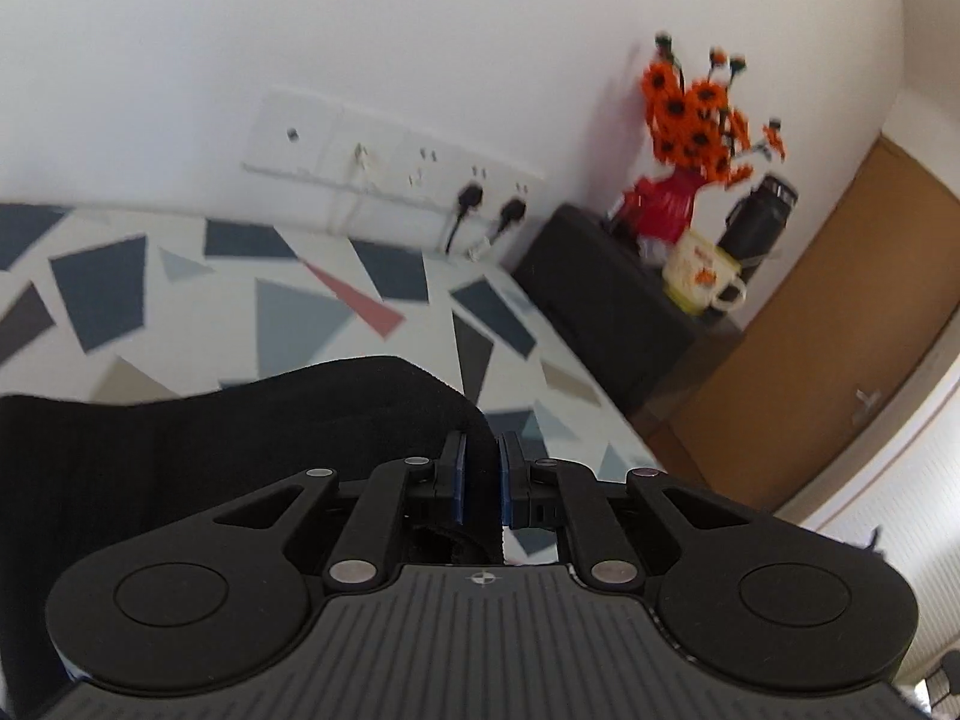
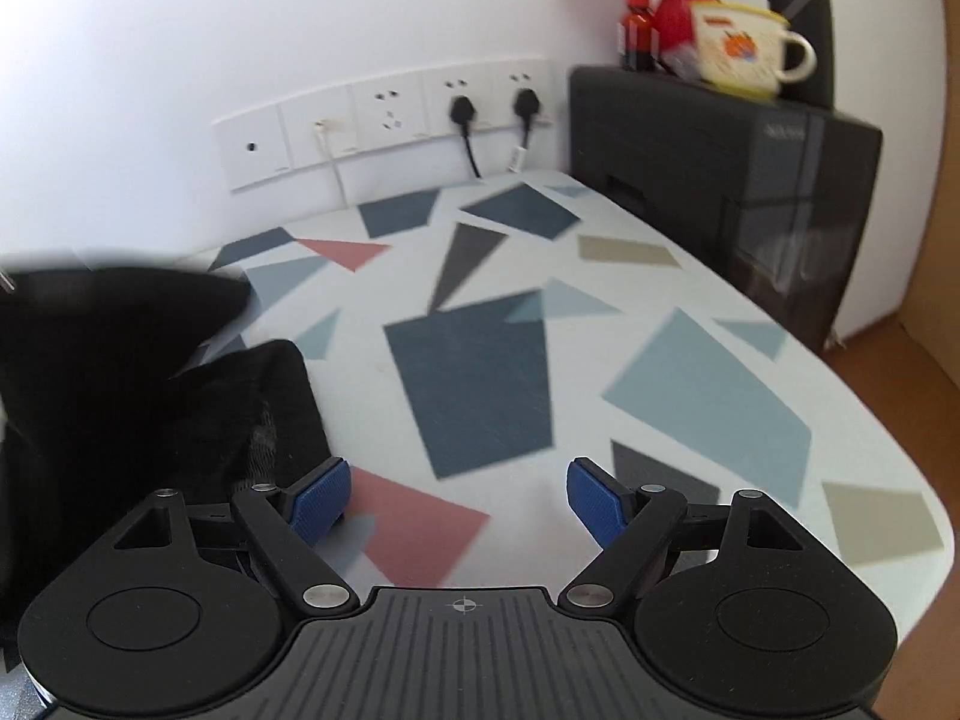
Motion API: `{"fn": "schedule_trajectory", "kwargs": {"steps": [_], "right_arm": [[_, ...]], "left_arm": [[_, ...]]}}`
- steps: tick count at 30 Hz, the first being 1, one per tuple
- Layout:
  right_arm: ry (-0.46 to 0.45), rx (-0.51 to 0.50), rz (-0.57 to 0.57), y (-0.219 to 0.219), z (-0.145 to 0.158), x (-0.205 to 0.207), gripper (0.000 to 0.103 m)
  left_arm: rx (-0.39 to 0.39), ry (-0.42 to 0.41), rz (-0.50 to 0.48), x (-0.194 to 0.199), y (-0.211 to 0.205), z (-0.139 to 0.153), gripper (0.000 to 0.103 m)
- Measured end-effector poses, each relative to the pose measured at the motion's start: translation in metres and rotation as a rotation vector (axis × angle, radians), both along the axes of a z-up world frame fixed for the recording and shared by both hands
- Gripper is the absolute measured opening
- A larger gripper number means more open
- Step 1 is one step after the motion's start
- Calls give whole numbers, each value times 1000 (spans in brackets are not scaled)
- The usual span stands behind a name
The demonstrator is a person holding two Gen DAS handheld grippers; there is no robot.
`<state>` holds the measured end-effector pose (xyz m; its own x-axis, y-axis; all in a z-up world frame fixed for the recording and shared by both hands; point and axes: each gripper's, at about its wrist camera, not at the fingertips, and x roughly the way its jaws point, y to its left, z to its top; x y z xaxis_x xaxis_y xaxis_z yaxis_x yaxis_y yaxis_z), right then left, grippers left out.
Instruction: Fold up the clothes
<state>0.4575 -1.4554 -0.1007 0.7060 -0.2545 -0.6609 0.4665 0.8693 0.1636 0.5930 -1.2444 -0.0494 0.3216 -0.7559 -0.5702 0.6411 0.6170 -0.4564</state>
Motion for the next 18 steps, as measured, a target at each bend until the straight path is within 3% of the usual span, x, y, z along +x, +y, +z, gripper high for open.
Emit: {"fn": "schedule_trajectory", "kwargs": {"steps": [3,4,6,8,10,11,14,16,18], "right_arm": [[-2,48,-14,-7,-3,-4,76],[-11,58,-13,-9,0,-3,76],[-29,80,-9,-11,6,-1,76],[-57,131,22,-12,11,6,75],[-80,185,60,-10,15,16,71],[-83,205,80,-7,15,23,69],[-70,269,144,5,13,44,51],[-22,294,194,17,10,57,23],[1,260,220,28,13,62,10]], "left_arm": [[102,41,-84,-2,-30,-41,22],[69,57,-93,0,-24,-36,27],[-14,95,-105,3,-7,-22,66],[-91,100,-96,8,15,-5,76],[-136,70,-52,16,43,14,79],[-116,70,-4,24,55,18,79],[-13,93,156,46,94,15,79],[50,117,252,52,120,3,79],[100,168,309,53,140,-11,79]]}}
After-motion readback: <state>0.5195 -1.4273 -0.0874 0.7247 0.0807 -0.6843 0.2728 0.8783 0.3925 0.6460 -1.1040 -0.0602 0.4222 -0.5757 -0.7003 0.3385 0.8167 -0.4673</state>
